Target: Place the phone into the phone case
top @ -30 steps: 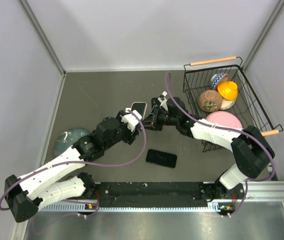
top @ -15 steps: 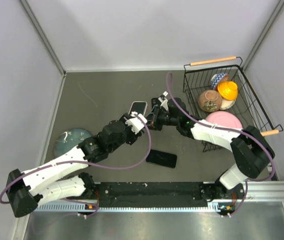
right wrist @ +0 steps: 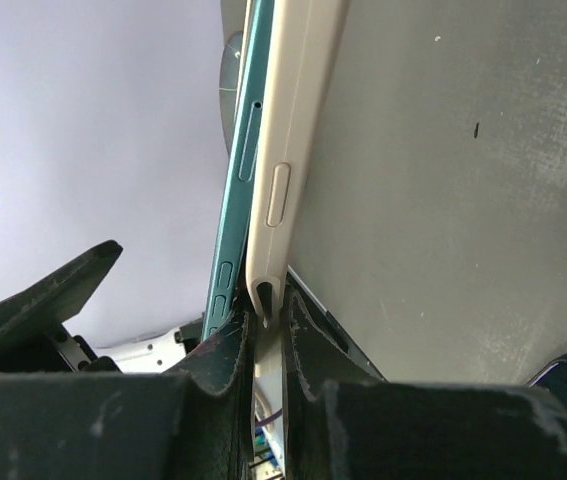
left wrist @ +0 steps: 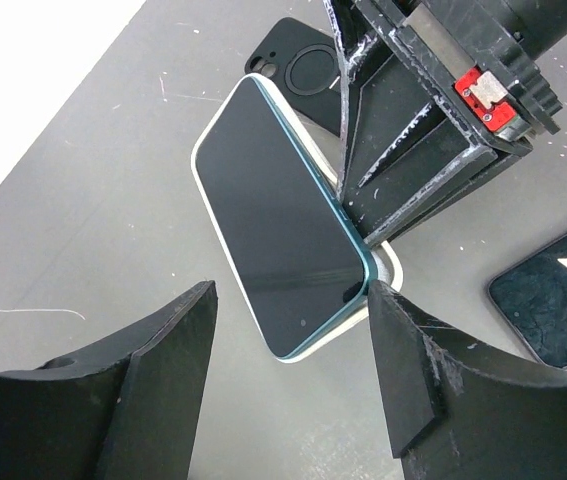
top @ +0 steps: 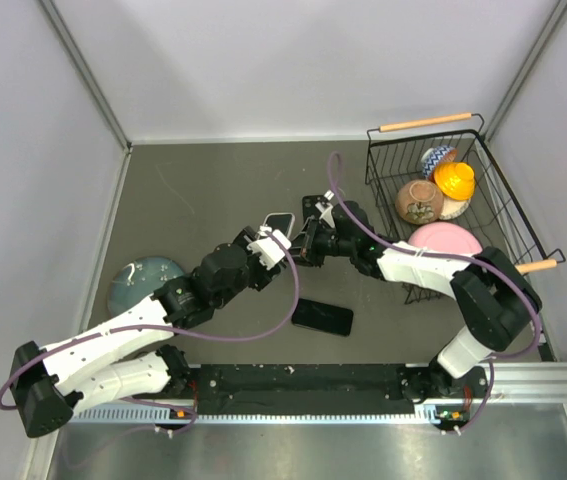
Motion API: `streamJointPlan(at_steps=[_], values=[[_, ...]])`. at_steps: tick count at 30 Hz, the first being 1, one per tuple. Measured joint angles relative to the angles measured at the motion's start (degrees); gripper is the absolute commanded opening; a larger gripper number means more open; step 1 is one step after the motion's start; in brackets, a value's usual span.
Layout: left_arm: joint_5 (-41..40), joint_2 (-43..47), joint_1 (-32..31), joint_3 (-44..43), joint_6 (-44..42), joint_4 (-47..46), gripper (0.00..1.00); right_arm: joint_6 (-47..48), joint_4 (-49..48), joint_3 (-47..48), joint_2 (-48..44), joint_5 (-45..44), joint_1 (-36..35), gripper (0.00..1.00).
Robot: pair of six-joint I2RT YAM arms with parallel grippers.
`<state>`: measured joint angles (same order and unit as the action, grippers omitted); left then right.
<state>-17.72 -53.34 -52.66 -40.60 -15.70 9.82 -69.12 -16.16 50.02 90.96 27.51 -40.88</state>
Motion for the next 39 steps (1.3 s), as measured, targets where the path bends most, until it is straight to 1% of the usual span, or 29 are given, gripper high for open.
streamJointPlan(at_steps=[8,17,25,29,34,35,37,38,39], values=[[0.57,0.37,-0.02,1.03,-1.05,-1.62,0.70,-0.76,-0.26,-0.26,0.28,0.02,0.00,0.00],[0.66,0.98,-0.37,2.16,-2.56,-3.08,0.70,-2.08,-1.40,-0.28,0.33,0.76,-0.28,0.00],[-1.84,-1.22,-1.77,2.16,-4.74,-3.89,0.63,-2.58,-1.60,-0.55,0.33,0.81,-0.50,0.00],[-4.31,-3.04,-3.61,2.16,-6.97,-4.76,0.60,-2.60,-1.40,-0.72,0.33,0.57,-0.63,0.00],[-6.88,-4.70,-5.25,2.16,-8.66,-5.38,0.49,-2.51,-0.94,-0.92,0.33,0.48,-0.70,0.00],[-7.04,-4.70,-5.33,2.16,-8.72,-5.38,0.43,-2.54,-1.01,-0.92,0.33,0.46,-0.74,0.00],[-7.21,-4.70,-5.53,2.16,-8.94,-5.38,0.34,-2.69,-1.44,-0.92,0.33,0.39,-0.74,0.00],[-7.37,-4.70,-5.64,2.16,-9.14,-5.33,0.23,-2.73,-1.66,-0.92,0.33,0.37,-0.74,0.00],[-7.41,-4.70,-5.77,2.16,-9.35,-5.35,0.20,-2.80,-1.90,-0.92,0.33,0.37,-0.74,0.00]])
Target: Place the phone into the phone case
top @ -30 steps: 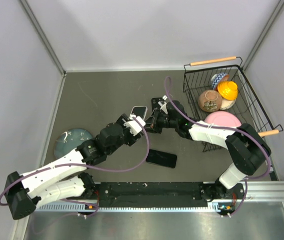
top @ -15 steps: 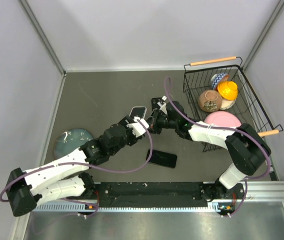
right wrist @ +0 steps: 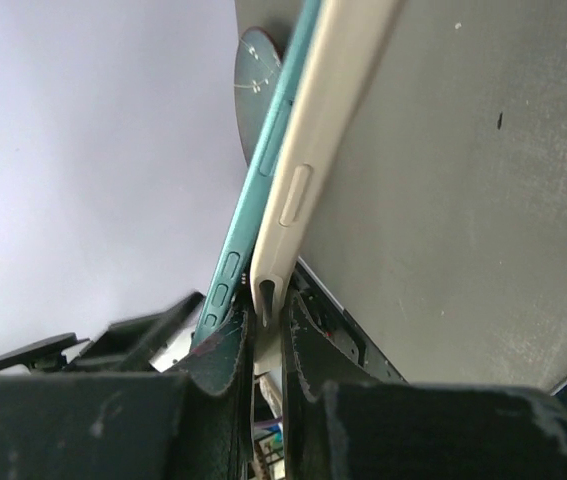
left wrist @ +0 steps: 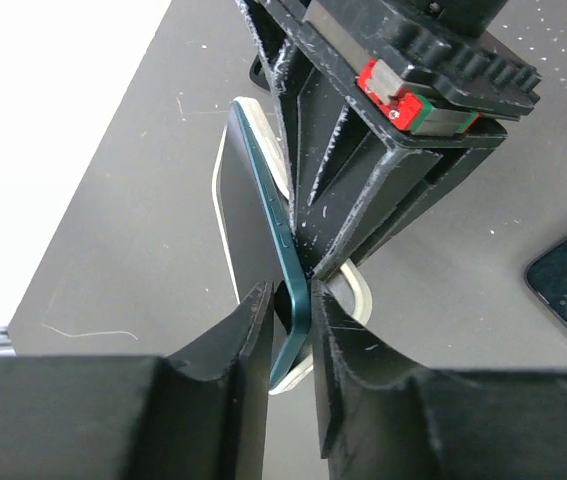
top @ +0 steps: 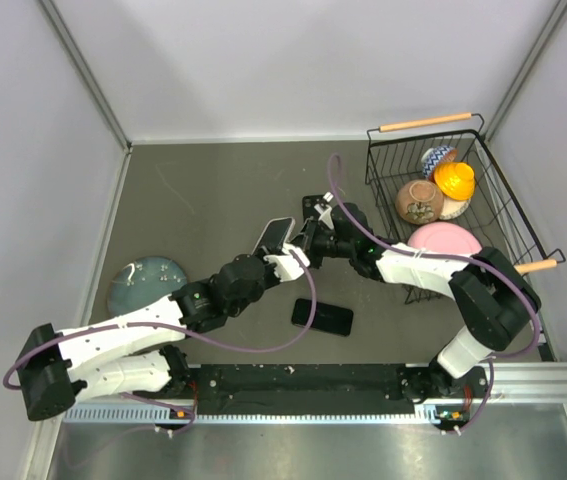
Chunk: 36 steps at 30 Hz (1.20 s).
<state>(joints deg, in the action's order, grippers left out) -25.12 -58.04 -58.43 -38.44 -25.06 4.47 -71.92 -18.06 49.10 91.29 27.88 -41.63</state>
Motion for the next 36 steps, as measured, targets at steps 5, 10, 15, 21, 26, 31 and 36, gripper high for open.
streamJointPlan(at_steps=[5,10,15,21,26,31,36], values=[[-1.22,-0.48,-0.22,-0.02,-0.61,0.11,0.17,-0.31,-0.74,0.00,0.00,-0.15,0.00,0.00],[-1.16,-0.48,-0.31,-0.02,0.28,0.44,0.41,-0.37,-1.95,-0.83,0.00,-0.42,-0.15,0.00],[-1.73,-0.61,-0.33,-0.04,1.22,0.61,0.45,-0.13,-2.36,-1.20,0.00,-0.26,-0.22,0.00],[-2.91,-2.34,-0.33,-0.26,1.92,0.72,0.41,0.37,-2.01,-1.49,-0.02,-0.61,-0.22,0.00],[-4.48,-6.08,-0.39,-2.58,2.49,2.25,0.28,1.25,-1.29,-1.49,-0.02,-2.62,-0.15,0.00],[-4.26,-6.10,-0.50,-2.71,3.19,3.37,0.00,1.33,-1.16,-1.44,-0.24,-2.78,-0.15,0.00],[-4.44,-4.79,-0.20,-2.71,3.74,3.72,0.00,1.44,-1.18,-1.44,-0.35,-2.08,-0.24,0.00]])
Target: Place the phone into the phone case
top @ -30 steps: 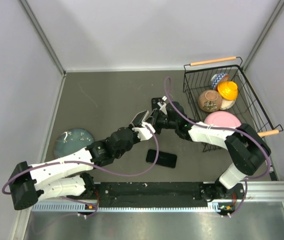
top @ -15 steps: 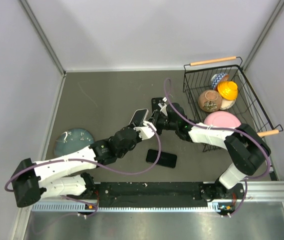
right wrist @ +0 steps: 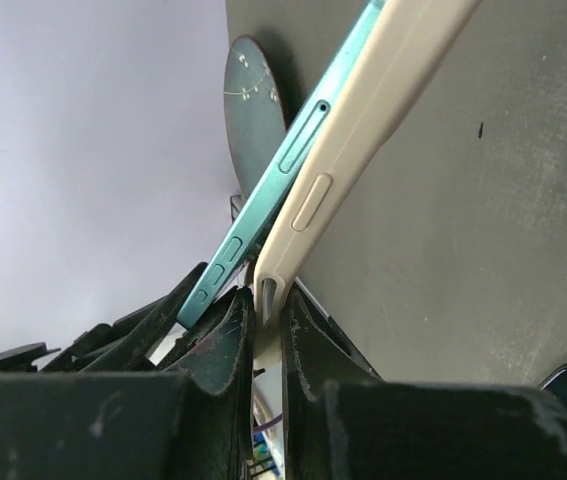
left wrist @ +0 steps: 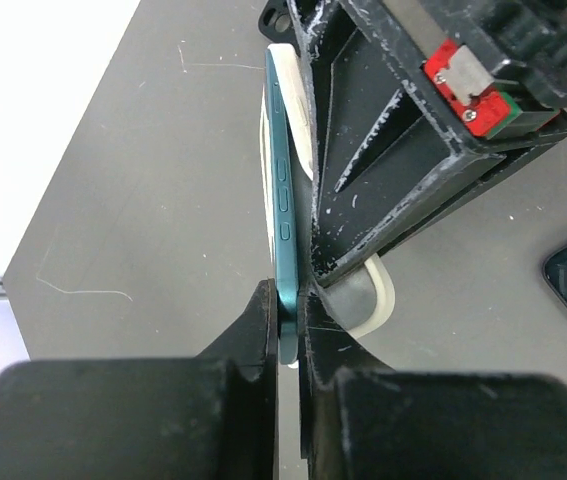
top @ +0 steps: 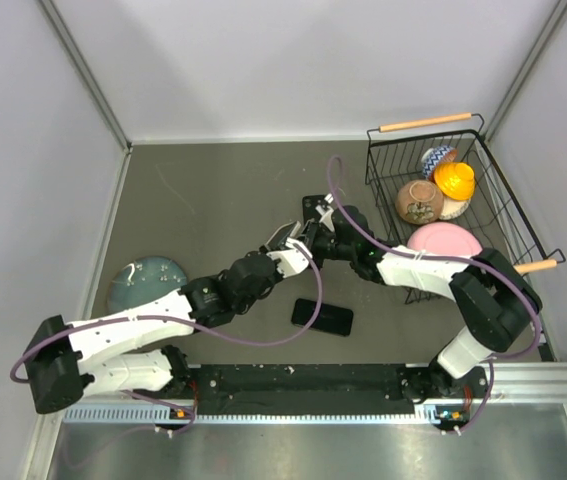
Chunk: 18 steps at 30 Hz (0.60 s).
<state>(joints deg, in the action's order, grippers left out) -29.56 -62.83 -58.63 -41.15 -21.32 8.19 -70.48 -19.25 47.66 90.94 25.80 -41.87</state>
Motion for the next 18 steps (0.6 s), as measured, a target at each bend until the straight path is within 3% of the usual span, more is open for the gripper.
streamJointPlan(at_steps=[8,18], values=[[1.38,3.78,2.78,-0.15,0.31,2.47,0.00,2.40,-0.42,-0.02,0.22,0.87,-0.26,0.00],[1.29,5.57,7.43,-1.64,0.31,8.48,0.00,6.47,1.16,-0.11,6.91,1.77,-0.24,0.00]])
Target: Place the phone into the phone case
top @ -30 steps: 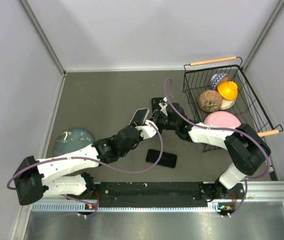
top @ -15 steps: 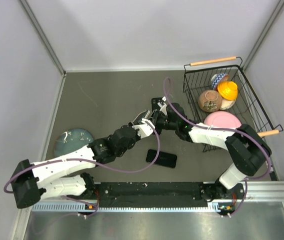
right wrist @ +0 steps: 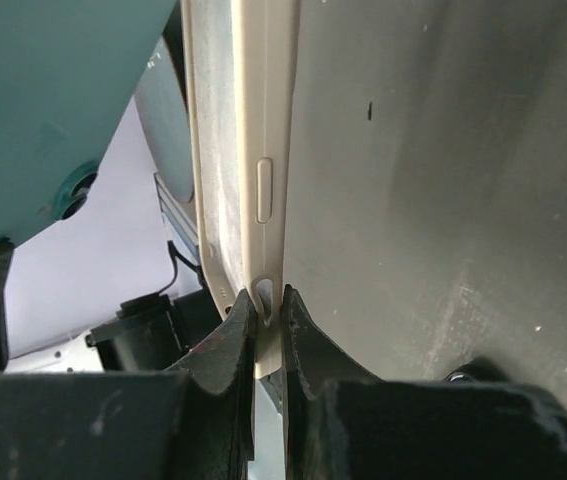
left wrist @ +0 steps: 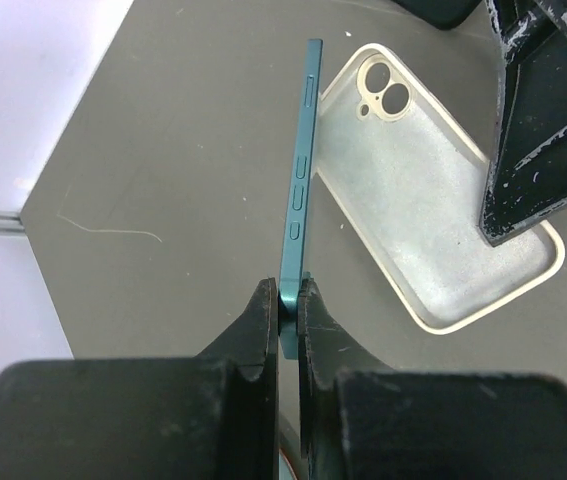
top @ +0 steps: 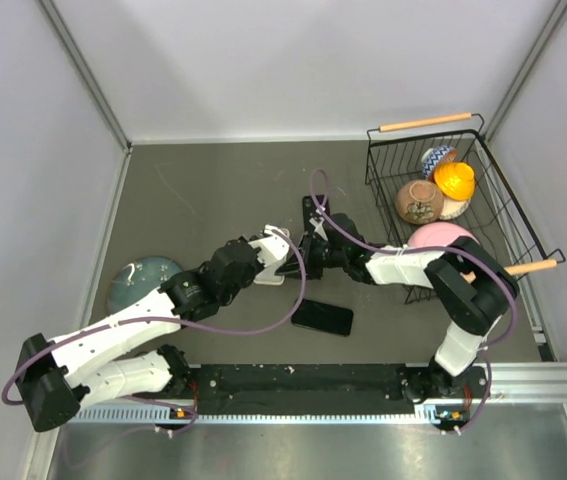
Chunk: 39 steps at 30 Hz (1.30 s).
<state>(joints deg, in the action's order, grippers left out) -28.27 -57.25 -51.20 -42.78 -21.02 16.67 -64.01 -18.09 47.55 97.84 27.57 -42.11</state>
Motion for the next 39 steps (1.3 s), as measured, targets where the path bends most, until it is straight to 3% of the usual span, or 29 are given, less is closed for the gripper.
streamJointPlan(at_steps=[10,13,17,20,28,34,39], values=[[-0.22,1.68,2.64,-0.46,2.40,6.03,0.00,4.48,3.39,3.06,7.21,1.44,-0.04,0.00],[1.77,2.73,3.15,-1.05,3.78,8.59,0.00,5.18,4.24,4.46,8.87,1.55,-0.04,0.15],[5.55,4.35,4.00,-1.66,6.23,10.97,0.00,6.49,3.89,5.40,9.84,2.97,0.22,0.48],[9.60,6.38,5.22,-2.14,7.96,12.76,0.00,7.39,0.74,5.03,9.11,5.55,1.20,0.60],[19.41,9.79,6.93,-4.85,10.23,17.07,0.00,18.75,-2.99,3.32,-8.81,11.26,4.83,0.69],[26.12,11.10,6.93,-5.99,10.12,19.54,0.00,36.35,-6.40,2.54,-25.31,16.28,4.74,0.71],[32.15,13.11,6.97,-6.32,10.05,19.85,0.00,49.20,-7.54,-2.97,-32.24,21.62,4.74,0.76]])
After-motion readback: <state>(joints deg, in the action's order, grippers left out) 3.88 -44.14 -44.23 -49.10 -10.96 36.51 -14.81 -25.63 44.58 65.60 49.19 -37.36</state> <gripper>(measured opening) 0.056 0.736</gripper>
